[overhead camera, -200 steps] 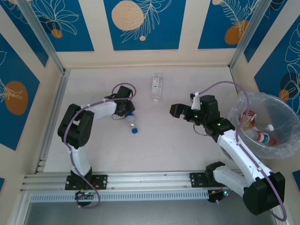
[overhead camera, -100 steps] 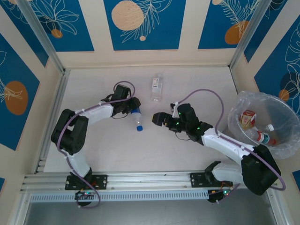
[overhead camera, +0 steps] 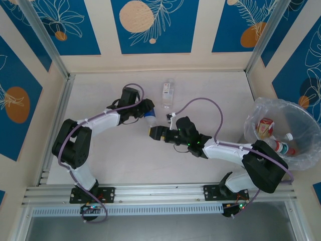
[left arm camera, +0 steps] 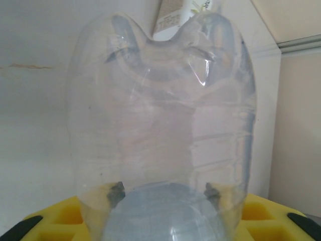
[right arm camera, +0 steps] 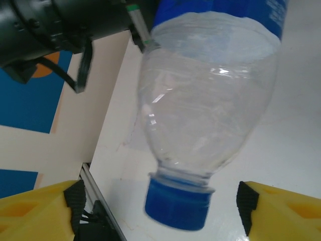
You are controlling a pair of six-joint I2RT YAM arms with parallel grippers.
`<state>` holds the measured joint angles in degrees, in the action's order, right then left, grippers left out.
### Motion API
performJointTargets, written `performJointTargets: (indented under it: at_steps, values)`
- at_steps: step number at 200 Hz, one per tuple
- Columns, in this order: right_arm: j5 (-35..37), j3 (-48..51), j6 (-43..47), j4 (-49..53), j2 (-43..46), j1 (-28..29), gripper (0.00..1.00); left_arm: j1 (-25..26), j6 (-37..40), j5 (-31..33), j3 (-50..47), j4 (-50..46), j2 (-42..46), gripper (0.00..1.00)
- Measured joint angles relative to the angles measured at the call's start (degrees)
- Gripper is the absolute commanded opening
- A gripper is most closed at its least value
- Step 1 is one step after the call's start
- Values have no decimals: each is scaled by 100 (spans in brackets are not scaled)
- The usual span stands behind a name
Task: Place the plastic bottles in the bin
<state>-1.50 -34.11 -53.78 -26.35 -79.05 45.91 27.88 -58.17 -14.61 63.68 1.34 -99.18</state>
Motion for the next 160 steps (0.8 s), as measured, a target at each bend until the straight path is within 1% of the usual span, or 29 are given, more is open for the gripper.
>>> performJointTargets:
  at_steps: [46, 85, 124, 160]
  values:
    - [-125, -15, -35, -199, -308, 0, 59, 22, -11, -2, 0, 39, 50, 42]
    - [-269, -157, -44, -282, -446, 0, 52, 74, -28, 2, 0, 42, 66, 42]
    - [-350, -212, -44, -267, -518, 0, 37, 81, -26, 7, 0, 87, 142, 42]
    - [-369, -256, -72, -256, -551, 0, 31, 81, 24, 103, 0, 122, 219, 44]
